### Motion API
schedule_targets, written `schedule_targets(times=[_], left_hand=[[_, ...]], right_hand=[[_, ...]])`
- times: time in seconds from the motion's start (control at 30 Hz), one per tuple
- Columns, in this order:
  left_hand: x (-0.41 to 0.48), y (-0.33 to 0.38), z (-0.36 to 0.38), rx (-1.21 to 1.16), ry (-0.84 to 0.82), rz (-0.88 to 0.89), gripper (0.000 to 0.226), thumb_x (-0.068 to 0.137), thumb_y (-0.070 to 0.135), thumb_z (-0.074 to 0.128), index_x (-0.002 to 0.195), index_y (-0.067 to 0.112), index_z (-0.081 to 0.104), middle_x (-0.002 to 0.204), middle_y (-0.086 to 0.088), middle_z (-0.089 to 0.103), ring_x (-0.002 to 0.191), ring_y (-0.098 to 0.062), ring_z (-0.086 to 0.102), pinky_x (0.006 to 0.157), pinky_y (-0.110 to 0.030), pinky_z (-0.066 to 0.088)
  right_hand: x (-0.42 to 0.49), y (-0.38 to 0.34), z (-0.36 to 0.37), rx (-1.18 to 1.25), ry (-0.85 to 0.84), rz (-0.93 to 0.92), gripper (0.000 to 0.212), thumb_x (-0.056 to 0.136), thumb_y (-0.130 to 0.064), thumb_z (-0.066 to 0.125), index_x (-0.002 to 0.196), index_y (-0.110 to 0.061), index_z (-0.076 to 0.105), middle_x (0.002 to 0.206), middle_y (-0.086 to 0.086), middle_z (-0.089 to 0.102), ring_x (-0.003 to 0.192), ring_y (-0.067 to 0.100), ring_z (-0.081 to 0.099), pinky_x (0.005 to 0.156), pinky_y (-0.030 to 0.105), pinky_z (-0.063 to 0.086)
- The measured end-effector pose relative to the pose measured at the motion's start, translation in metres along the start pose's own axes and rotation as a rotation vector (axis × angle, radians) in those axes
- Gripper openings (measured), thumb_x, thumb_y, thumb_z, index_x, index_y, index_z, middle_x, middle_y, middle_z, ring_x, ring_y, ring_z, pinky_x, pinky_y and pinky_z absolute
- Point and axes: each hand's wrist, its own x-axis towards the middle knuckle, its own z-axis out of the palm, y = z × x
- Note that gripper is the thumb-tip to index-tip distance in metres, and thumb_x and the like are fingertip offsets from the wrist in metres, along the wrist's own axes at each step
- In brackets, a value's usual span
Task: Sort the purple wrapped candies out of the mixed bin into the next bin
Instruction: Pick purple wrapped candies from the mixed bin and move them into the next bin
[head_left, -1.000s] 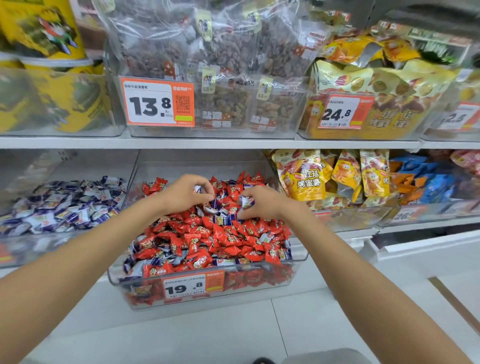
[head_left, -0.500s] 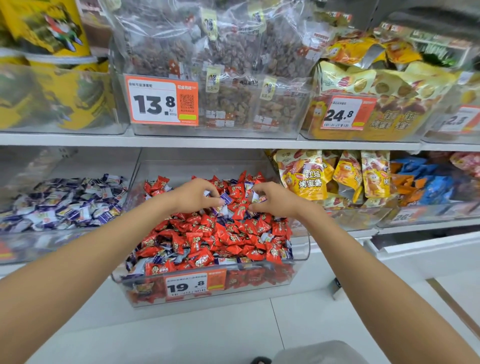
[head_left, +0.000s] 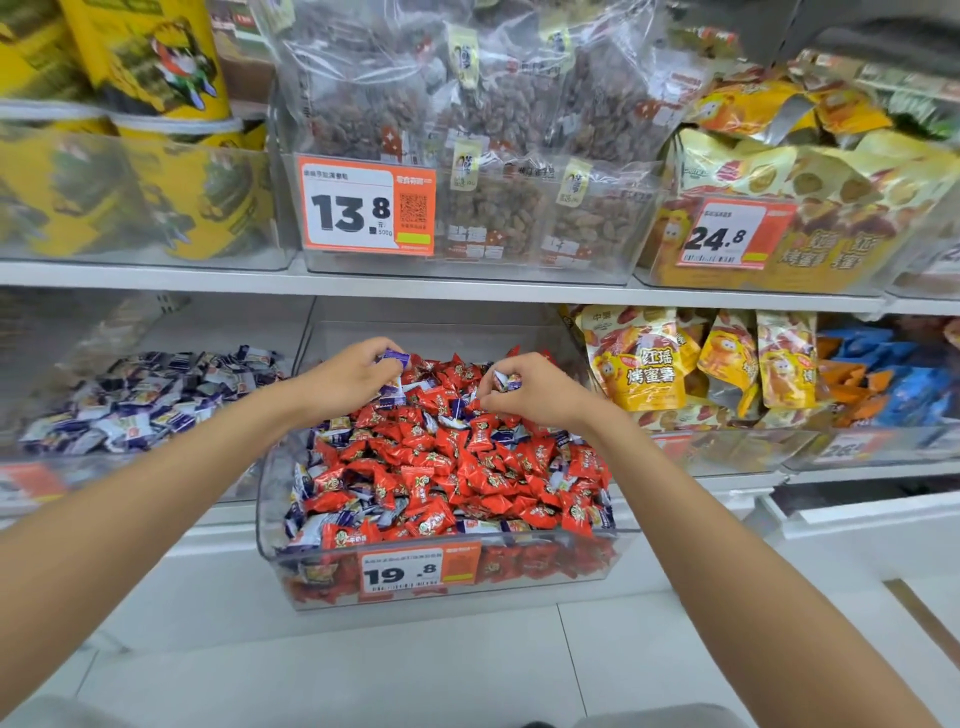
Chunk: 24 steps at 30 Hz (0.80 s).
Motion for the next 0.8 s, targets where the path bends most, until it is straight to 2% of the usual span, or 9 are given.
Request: schedule_targets(times=[0.13,0.27,0.37,0.43,0.53,0.6,0.67,0.73,0.8], left_hand=[[-0.006,0.000,-0.010,-0.092,0.019,-0.013,0.018,0.103,0.027,0.038,0.111,0.018,0.052,0.095,-0.006,0.049,0.079,-0.015,0.047,0.070,-0.017,0.044],[-0.015,0.000,-0.018,-0.272,-0.044,-0.064,0.013,0.102,0.018,0.044,0.114,0.014,0.049,0.076,-0.001,0.035,0.058,-0.008,0.050,0.073,-0.029,0.060],[-0.022,-0.002,-0.018,-0.259,-0.004,-0.048,0.014,0.100,0.013,0.048,0.113,0.011,0.048,0.102,-0.006,0.049,0.078,-0.016,0.069,0.066,-0.028,0.060],[-0.029,-0.005,-0.022,-0.264,0.060,-0.011,0.010,0.099,0.008,0.048,0.109,0.010,0.048,0.112,-0.010,0.052,0.083,-0.021,0.070,0.060,-0.025,0.057],[-0.039,-0.011,-0.034,-0.234,0.166,0.057,0.016,0.097,0.001,0.048,0.104,0.013,0.053,0.109,-0.004,0.056,0.074,-0.016,0.069,0.054,-0.026,0.050],[-0.047,-0.018,-0.043,-0.178,0.251,0.092,0.022,0.095,-0.003,0.046,0.101,0.013,0.059,0.085,-0.004,0.059,0.049,-0.006,0.053,0.043,-0.017,0.037],[-0.055,-0.031,-0.050,-0.142,0.303,0.095,0.021,0.097,0.000,0.047,0.095,0.013,0.063,0.073,0.000,0.055,0.041,-0.004,0.038,0.043,-0.016,0.032],[-0.063,-0.048,-0.053,-0.135,0.324,0.058,0.016,0.098,0.013,0.053,0.093,0.020,0.065,0.082,0.004,0.060,0.048,-0.005,0.040,0.051,-0.023,0.036],[-0.070,-0.063,-0.050,-0.162,0.352,0.016,0.011,0.096,0.023,0.057,0.097,0.025,0.068,0.100,0.010,0.064,0.067,0.000,0.050,0.069,-0.030,0.042]], right_hand=[[0.006,0.000,0.004,0.027,0.002,0.001,0.019,0.083,-0.034,0.076,0.084,-0.016,0.073,0.080,-0.005,0.072,0.076,0.011,0.066,0.076,0.035,0.052],[0.023,-0.003,0.026,-0.195,-0.113,0.055,0.038,0.084,-0.035,0.074,0.116,-0.015,0.068,0.124,0.005,0.064,0.112,0.024,0.060,0.092,0.040,0.048],[0.033,-0.002,0.049,-0.310,-0.187,0.048,0.008,0.088,-0.020,0.071,0.086,-0.017,0.063,0.090,-0.001,0.060,0.082,0.020,0.055,0.075,0.032,0.040],[0.033,0.000,0.046,-0.185,-0.189,0.063,0.029,0.086,-0.016,0.071,0.073,-0.028,0.048,0.079,-0.009,0.048,0.070,0.011,0.047,0.075,0.031,0.038],[0.020,0.001,0.032,0.004,-0.084,0.045,0.035,0.084,-0.015,0.074,0.071,-0.021,0.042,0.077,-0.001,0.051,0.072,0.013,0.051,0.081,0.033,0.044],[0.019,0.001,0.023,0.003,-0.002,0.025,0.030,0.087,-0.015,0.071,0.076,-0.023,0.044,0.082,-0.005,0.052,0.076,0.010,0.052,0.079,0.029,0.040],[0.022,-0.005,0.022,-0.025,0.010,0.017,0.023,0.090,-0.023,0.068,0.092,-0.032,0.048,0.093,-0.018,0.050,0.078,0.001,0.048,0.084,0.030,0.037],[0.026,-0.018,0.026,-0.092,-0.047,0.000,0.033,0.093,-0.027,0.064,0.122,-0.028,0.049,0.119,-0.017,0.049,0.097,0.010,0.058,0.092,0.033,0.041],[0.031,-0.036,0.037,-0.114,-0.094,-0.036,0.029,0.095,-0.029,0.062,0.122,-0.033,0.052,0.121,-0.016,0.050,0.101,0.017,0.060,0.091,0.034,0.044]])
